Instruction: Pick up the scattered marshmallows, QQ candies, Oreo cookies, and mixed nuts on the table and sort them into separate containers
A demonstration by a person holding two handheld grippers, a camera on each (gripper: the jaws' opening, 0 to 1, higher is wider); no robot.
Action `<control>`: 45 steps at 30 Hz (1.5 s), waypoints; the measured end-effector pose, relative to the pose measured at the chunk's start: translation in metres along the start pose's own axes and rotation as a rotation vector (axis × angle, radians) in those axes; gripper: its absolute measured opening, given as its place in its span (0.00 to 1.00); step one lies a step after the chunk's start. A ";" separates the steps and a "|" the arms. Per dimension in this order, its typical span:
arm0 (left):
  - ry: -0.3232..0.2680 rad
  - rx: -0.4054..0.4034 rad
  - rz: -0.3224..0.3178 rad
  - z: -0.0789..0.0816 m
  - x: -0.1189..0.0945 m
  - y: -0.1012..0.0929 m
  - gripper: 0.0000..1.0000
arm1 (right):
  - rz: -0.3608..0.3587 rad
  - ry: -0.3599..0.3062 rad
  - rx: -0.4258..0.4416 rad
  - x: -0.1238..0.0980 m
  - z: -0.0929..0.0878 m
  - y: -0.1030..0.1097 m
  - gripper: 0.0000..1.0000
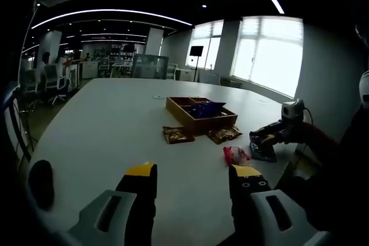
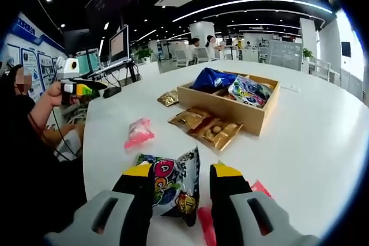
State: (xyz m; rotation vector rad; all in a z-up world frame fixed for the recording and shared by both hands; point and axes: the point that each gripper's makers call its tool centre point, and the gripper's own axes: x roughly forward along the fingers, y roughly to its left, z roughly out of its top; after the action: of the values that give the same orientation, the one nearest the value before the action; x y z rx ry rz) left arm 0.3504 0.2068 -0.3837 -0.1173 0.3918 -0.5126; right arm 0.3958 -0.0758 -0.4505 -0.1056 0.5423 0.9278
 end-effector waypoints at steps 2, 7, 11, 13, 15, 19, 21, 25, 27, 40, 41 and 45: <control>0.002 0.001 0.000 0.000 0.001 0.000 0.55 | -0.004 0.010 -0.007 0.001 -0.002 -0.001 0.34; 0.005 0.001 0.001 0.000 0.003 0.001 0.55 | -0.011 0.020 -0.019 0.002 -0.005 -0.002 0.29; 0.010 0.004 -0.006 0.000 0.006 -0.001 0.55 | 0.002 0.020 -0.013 0.003 -0.006 -0.001 0.22; 0.009 0.003 -0.007 0.000 0.007 -0.001 0.55 | 0.003 0.019 -0.024 0.003 -0.005 -0.002 0.20; 0.009 0.003 -0.006 0.000 0.007 -0.001 0.55 | 0.003 0.018 -0.031 0.003 -0.005 -0.002 0.17; 0.010 0.000 -0.005 -0.001 0.006 0.000 0.55 | 0.014 0.011 -0.023 0.002 -0.004 -0.002 0.07; 0.011 -0.002 -0.005 -0.002 0.006 0.000 0.54 | 0.024 0.009 -0.018 0.002 -0.004 -0.001 0.04; 0.011 -0.004 -0.003 -0.004 0.004 0.001 0.54 | 0.042 -0.001 -0.005 -0.001 -0.001 0.003 0.00; 0.009 -0.006 0.000 -0.004 0.003 0.002 0.54 | 0.045 -0.002 -0.006 -0.002 -0.001 0.004 0.00; 0.009 -0.008 -0.001 -0.005 0.002 0.001 0.54 | 0.086 -0.050 0.008 -0.011 0.013 0.011 0.00; 0.009 -0.008 -0.002 -0.005 0.002 0.001 0.54 | 0.085 -0.056 0.007 -0.012 0.015 0.010 0.00; 0.012 -0.009 -0.003 -0.006 0.003 0.001 0.54 | 0.078 -0.078 0.006 -0.016 0.024 0.004 0.00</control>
State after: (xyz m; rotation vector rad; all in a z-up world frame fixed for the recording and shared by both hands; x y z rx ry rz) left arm 0.3507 0.2061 -0.3909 -0.1239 0.4053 -0.5148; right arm 0.3948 -0.0773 -0.4215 -0.0429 0.4801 1.0018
